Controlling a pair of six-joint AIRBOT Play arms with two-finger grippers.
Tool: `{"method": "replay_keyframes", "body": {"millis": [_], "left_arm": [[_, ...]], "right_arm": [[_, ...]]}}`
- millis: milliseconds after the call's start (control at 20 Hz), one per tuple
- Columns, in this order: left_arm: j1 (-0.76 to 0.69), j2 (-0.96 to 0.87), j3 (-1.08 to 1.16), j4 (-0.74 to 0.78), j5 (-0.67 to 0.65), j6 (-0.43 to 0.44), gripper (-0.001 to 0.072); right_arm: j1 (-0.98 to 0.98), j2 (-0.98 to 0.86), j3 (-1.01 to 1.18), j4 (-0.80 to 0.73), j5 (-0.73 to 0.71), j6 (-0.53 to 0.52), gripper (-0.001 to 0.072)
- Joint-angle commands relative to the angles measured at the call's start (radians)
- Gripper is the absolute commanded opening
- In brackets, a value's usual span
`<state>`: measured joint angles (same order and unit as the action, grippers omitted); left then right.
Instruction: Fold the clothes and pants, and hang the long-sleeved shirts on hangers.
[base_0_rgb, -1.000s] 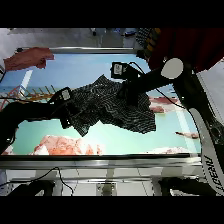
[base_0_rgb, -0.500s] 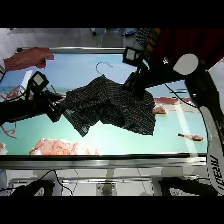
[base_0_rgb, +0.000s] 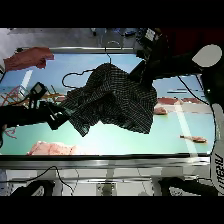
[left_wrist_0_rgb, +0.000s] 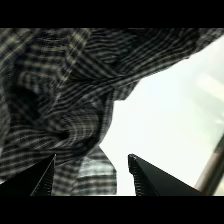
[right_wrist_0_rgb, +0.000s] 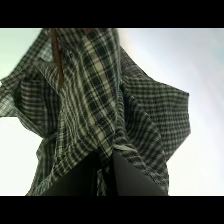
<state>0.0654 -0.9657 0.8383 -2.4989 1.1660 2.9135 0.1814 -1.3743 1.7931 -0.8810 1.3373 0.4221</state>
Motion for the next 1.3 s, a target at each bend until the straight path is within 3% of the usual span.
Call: {"method": "replay_keyframes", "body": {"millis": [0, 150, 350, 700, 950, 1250], "left_arm": [[-0.071, -0.134, -0.026, -0.084, 0.001, 0.071, 0.055], [-0.119, -0.165, -0.01, -0.095, -0.069, 0.071, 0.0548], [-0.12, -0.148, 0.028, -0.095, -0.275, 0.072, 0.0554], [-0.152, -0.149, 0.059, -0.103, -0.353, 0.071, 0.0564], [-0.241, -0.148, 0.061, -0.113, -0.258, 0.042, 0.0564], [-0.355, -0.15, 0.061, -0.084, -0.378, 0.053, 0.0564]], "right_arm": [[-0.002, 0.001, 0.025, 0.053, 0.02, 0.011, 0.0046], [-0.002, 0.003, 0.025, 0.057, 0.064, 0.011, 0.0046], [-0.002, 0.007, 0.025, 0.078, 0.119, 0.011, 0.0047], [-0.002, 0.007, 0.025, 0.121, 0.158, 0.011, 0.0046], [-0.002, 0.007, 0.025, 0.176, 0.136, 0.018, 0.0048], [-0.003, 0.007, 0.025, 0.191, 0.117, 0.022, 0.0048]]}}
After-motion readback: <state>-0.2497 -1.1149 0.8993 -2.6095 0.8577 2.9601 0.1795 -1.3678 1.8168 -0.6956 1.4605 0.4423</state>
